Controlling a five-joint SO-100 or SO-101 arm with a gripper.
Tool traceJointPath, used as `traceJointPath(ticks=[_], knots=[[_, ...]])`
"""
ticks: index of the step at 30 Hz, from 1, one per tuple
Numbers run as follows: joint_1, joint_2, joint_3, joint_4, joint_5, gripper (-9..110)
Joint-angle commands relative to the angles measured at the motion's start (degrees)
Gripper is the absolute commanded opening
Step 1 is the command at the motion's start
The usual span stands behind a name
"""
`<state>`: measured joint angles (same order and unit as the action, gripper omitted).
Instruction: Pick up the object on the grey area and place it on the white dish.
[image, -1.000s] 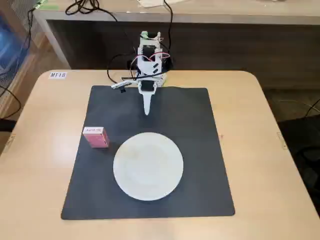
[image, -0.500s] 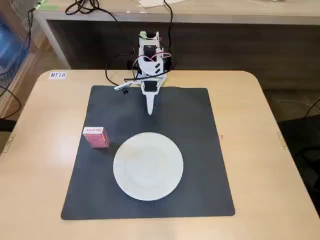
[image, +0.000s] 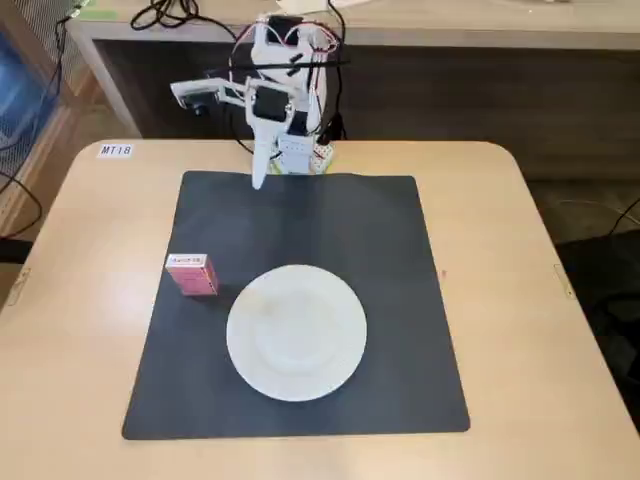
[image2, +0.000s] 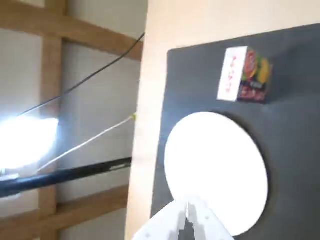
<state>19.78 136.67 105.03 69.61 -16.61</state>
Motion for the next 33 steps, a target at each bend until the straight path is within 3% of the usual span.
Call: traceJointPath(ticks=[1, 9, 16, 27, 33], knots=[[3.1, -12.7, -14.5, 6.9, -1.7, 0], [7.8, -42.9, -46.1, 26.5, -3.5, 0], [11.4, -52.1, -52.9, 27.2, -6.2, 5], [12.0, -57.3, -54.2, 27.2, -9.8, 40], [11.8, -58.2, -53.9, 27.3, -10.7, 51]])
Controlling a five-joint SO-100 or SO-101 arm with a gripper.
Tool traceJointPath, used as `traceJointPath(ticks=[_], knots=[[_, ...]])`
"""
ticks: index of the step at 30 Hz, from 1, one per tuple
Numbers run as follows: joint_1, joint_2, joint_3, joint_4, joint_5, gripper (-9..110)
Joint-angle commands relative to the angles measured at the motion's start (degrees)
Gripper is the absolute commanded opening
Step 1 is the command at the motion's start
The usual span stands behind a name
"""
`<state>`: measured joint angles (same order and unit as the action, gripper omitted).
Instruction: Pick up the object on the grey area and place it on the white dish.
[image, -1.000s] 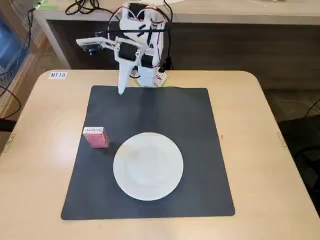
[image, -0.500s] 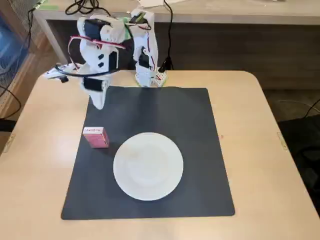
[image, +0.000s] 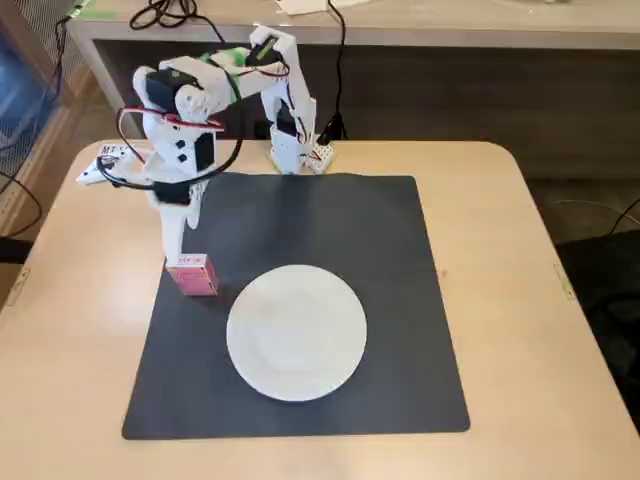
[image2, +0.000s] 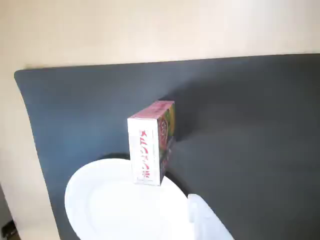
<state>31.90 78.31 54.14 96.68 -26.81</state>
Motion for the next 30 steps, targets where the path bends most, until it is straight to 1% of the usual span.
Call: traceJointPath(ticks=[1, 14, 19, 23, 28, 30], knots=[[-0.4, -0.1, -3.0, 0.3, -0.7, 52], [1.1, -5.3, -3.2, 0.4, -2.1, 56], [0.6, -10.5, -6.4, 0.2, -3.1, 56], [-0.1, -15.4, -12.0, 0.2, -2.6, 55], [-0.7, -19.6, -15.4, 0.2, -0.9, 47], [-0.8, -21.3, -15.5, 0.2, 0.4, 37]])
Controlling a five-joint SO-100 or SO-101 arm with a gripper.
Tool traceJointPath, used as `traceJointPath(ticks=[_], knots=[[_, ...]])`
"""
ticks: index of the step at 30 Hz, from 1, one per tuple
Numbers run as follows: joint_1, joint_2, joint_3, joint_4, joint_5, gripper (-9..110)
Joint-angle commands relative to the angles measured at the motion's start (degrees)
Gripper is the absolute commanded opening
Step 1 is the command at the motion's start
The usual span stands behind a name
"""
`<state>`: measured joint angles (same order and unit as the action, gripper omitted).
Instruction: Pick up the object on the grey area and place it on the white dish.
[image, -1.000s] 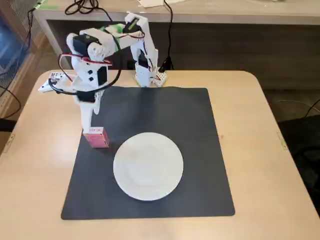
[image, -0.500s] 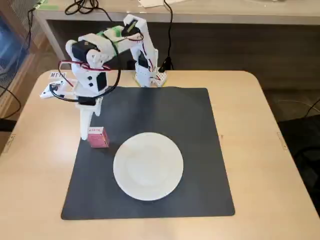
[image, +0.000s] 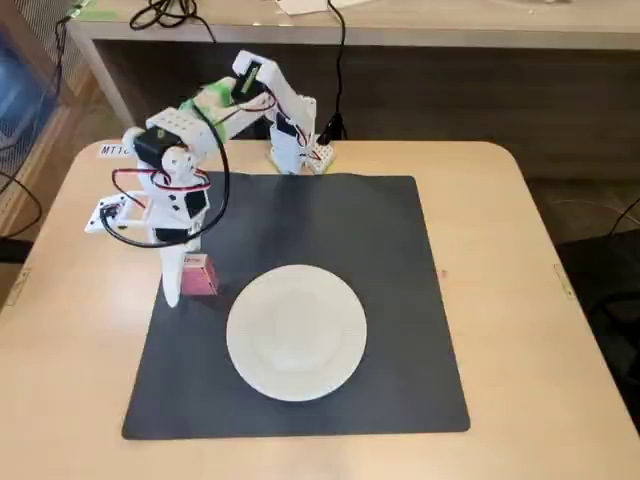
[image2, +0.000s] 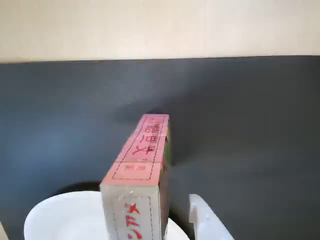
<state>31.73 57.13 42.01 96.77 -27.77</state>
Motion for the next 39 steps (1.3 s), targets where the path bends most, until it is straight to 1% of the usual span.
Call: traceJointPath(ticks=[1, 2, 3, 4, 6, 15, 20, 25, 31, 34, 39], knots=[[-0.7, -0.9, -3.3, 0.1, 1.7, 31], [-0.7, -1.7, -3.3, 0.1, 2.3, 22], [-0.7, -2.5, -3.6, 0.1, 2.9, 15], [-0.7, -3.1, -3.7, 0.1, 3.3, 12], [-0.7, -4.1, -4.5, 0.1, 4.9, 0], [-2.2, -4.1, -8.0, 0.1, 5.3, 0], [-4.7, 3.0, -11.5, 0.1, 7.2, 0], [-12.4, 6.5, -19.2, 0.1, 11.5, 0], [-25.0, 3.9, -20.0, -0.1, 15.9, 0], [-28.6, 0.8, -20.2, -0.2, 16.9, 0], [-31.5, -3.5, -20.2, -0.1, 16.5, 0]])
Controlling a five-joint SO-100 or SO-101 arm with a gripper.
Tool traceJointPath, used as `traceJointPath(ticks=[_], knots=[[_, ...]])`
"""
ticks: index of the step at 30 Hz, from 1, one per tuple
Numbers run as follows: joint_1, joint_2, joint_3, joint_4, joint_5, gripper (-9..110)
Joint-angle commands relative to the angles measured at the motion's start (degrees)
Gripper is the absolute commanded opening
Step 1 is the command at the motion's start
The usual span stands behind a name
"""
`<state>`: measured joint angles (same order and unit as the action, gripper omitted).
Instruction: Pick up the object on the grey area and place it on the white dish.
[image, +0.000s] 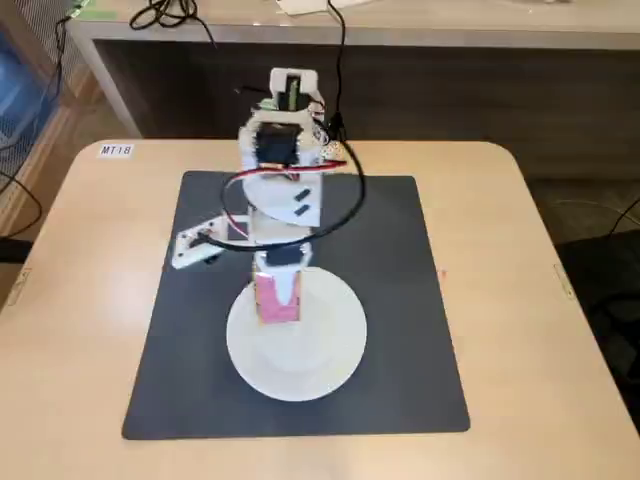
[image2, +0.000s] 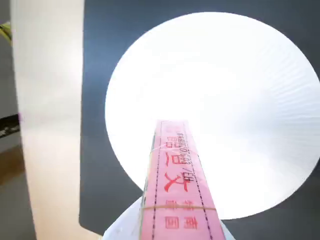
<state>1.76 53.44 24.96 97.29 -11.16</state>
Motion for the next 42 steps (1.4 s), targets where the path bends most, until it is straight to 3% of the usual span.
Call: traceJointPath(ticks=[1, 19, 38, 42], knots=[[-1.8, -0.7, -3.2, -0.6, -0.3, 0], [-4.8, -10.7, -6.4, -0.6, -3.0, 0], [-3.9, -10.4, -6.4, -0.4, -3.2, 22], [-3.8, -10.0, -6.4, -0.3, -3.6, 32]])
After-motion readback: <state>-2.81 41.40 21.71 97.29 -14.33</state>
